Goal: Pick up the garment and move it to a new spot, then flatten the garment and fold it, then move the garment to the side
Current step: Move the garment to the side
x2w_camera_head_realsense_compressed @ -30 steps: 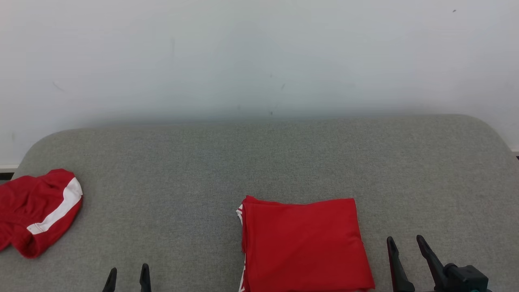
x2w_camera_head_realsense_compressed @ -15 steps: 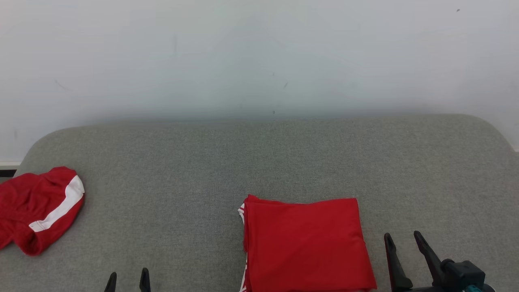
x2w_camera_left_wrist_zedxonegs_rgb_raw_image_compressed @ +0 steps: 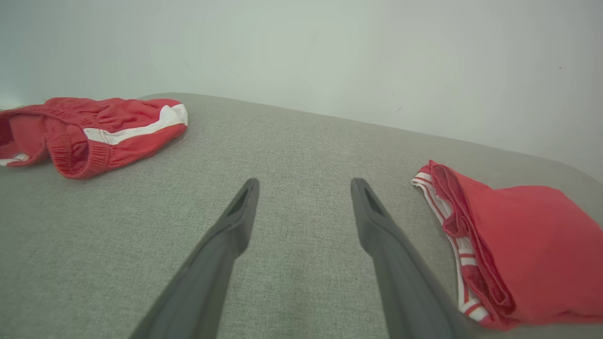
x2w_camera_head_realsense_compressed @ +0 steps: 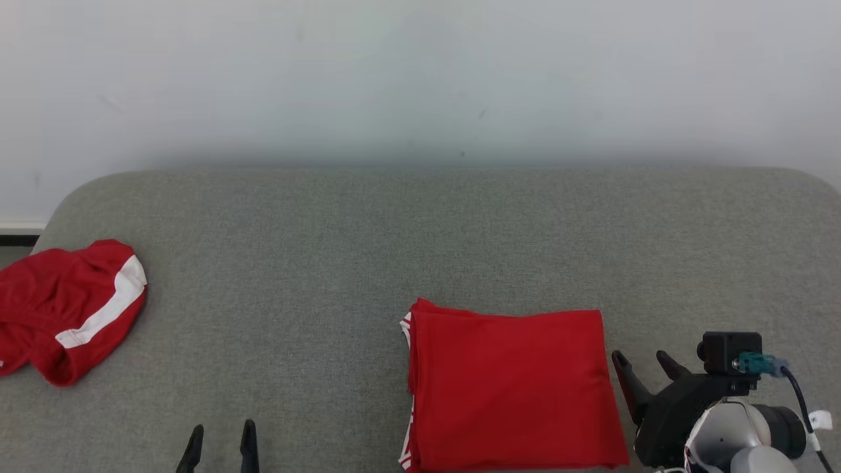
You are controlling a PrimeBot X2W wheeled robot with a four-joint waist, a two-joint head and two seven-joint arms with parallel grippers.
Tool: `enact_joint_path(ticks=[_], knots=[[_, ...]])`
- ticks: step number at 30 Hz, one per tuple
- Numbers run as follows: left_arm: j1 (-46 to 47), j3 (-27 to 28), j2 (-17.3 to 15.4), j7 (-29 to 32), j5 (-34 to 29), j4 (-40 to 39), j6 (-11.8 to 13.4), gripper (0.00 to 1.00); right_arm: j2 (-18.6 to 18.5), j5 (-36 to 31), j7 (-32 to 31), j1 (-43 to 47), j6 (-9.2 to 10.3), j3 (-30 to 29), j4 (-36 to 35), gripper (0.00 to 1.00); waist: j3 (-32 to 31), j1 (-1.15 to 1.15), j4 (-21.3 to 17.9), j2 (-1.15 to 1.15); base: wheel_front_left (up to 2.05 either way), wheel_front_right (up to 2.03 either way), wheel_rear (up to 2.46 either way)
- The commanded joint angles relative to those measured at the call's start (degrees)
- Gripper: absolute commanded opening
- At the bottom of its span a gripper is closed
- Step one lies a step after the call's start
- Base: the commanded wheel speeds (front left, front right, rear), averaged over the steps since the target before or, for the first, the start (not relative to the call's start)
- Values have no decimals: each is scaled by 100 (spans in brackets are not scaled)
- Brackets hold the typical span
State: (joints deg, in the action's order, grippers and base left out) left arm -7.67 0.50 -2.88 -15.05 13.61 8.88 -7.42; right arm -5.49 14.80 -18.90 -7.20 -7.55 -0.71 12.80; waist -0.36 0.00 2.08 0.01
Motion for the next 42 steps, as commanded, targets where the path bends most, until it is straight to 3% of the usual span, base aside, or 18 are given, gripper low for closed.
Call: enact_joint_path(ticks=[1,12,22,23,24,27,33,37,38,42], knots=[[156,-53,0,-17,37,-2,-8,100,29,-4,-315,-124,14,-68,-42,100,231,0,193,-1,0,0,0],[500,-303,2,-17,213,37,-1,100,219,-320,-1549,-296,14,-516,11,100,811,0,645,-1,0,0,0],[711,-282,1,-17,265,-25,-1,100,277,-356,-2363,-137,13,-531,198,100,1045,0,666,-1,0,0,0],[724,-283,1,-17,274,-40,-1,100,285,-338,-2424,-146,13,-500,182,40,1078,0,646,-1,0,0,0],[745,-278,1,-17,280,-50,-1,100,291,-376,-2470,-174,13,-442,149,0,1117,0,622,-1,0,0,0],[846,-276,0,-16,292,-108,-1,100,268,-448,-2655,-262,13,-314,37,0,1236,0,540,-1,0,0,0],[1085,-194,-1,-16,240,-333,-1,100,-253,-420,-2942,-623,15,200,-346,0,1614,0,257,-1,0,0,0],[1292,-73,1,-16,112,-578,-1,100,-876,-319,-3128,-915,21,617,-634,0,1933,0,-47,-1,0,0,0],[1386,-52,3,-16,52,-686,-1,100,-1183,-258,-3165,-1055,20,772,-721,0,2079,0,-234,-1,0,0,0],[1566,7,-1,-16,-148,-898,-1,100,-1640,-201,-3042,-1390,17,872,-835,0,2331,0,-640,-1,0,0,0]])
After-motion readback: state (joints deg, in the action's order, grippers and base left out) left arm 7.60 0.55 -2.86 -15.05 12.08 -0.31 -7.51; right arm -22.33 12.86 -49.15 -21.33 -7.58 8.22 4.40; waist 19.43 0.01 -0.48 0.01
